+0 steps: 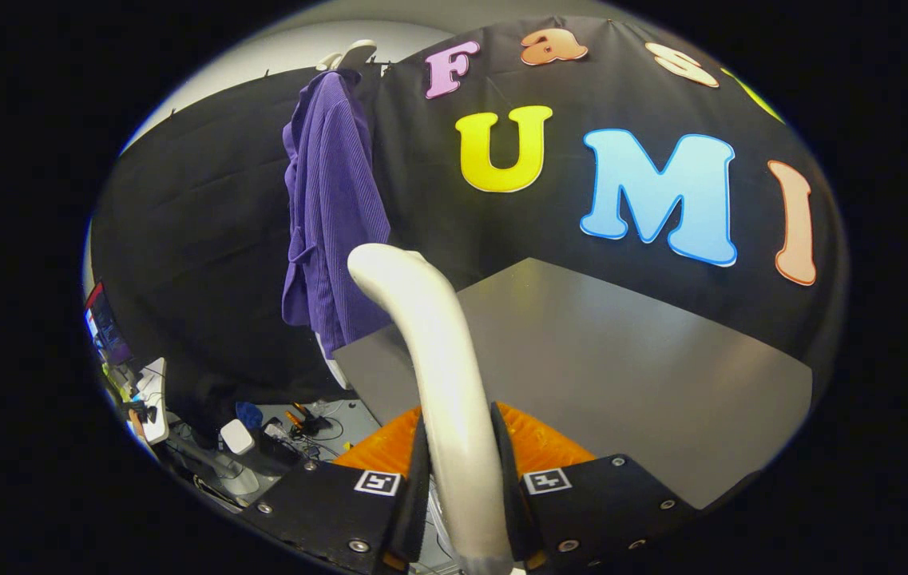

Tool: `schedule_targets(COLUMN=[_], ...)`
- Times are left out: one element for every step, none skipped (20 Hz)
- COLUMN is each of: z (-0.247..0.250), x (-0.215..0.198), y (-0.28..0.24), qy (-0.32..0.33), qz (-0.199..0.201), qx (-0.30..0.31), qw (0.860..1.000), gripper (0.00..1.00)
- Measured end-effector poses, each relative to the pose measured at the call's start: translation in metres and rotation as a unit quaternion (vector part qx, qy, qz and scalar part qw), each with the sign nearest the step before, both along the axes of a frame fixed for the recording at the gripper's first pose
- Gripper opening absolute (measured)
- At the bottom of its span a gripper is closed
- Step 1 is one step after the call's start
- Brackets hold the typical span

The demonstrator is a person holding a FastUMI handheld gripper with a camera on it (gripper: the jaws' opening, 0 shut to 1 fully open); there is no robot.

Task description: Iron the clothes twice with a garment steamer, once on the left side and once on the right side.

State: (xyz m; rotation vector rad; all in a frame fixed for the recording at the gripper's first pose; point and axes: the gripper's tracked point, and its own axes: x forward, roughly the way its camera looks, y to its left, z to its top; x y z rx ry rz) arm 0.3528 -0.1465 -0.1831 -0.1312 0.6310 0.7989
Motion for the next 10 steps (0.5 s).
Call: schedule_targets(z=[0.001, 0.0, 0.002, 0.003, 0.004, 0.004, 0.005, 0.006, 0.008, 0.009], x=[0.001, 0.001, -0.001, -0.002, -0.005, -0.009, -0.012, -0.017, -0.022, -0.028], y=[-0.001, -0.001, -0.001, 0.0, 0.001, 0.003, 0.005, 0.007, 0.01, 0.012], qy=[0.005, 0.012, 0.018, 0.028, 0.042, 0.053, 0.062, 0.063, 0.061, 0.06], qz=[-0.018, -0.033, -0.046, -0.061, -0.078, -0.091, -0.1, -0.102, -0.104, -0.108], qx=[0.012, 0.029, 0.048, 0.07, 0.098, 0.116, 0.126, 0.131, 0.133, 0.135], qw=[1.0, 0.999, 0.998, 0.995, 0.991, 0.988, 0.985, 0.984, 0.984, 0.983], gripper=[0.36, 0.34, 0.31, 0.3, 0.27, 0.26, 0.25, 0.24, 0.22, 0.22])
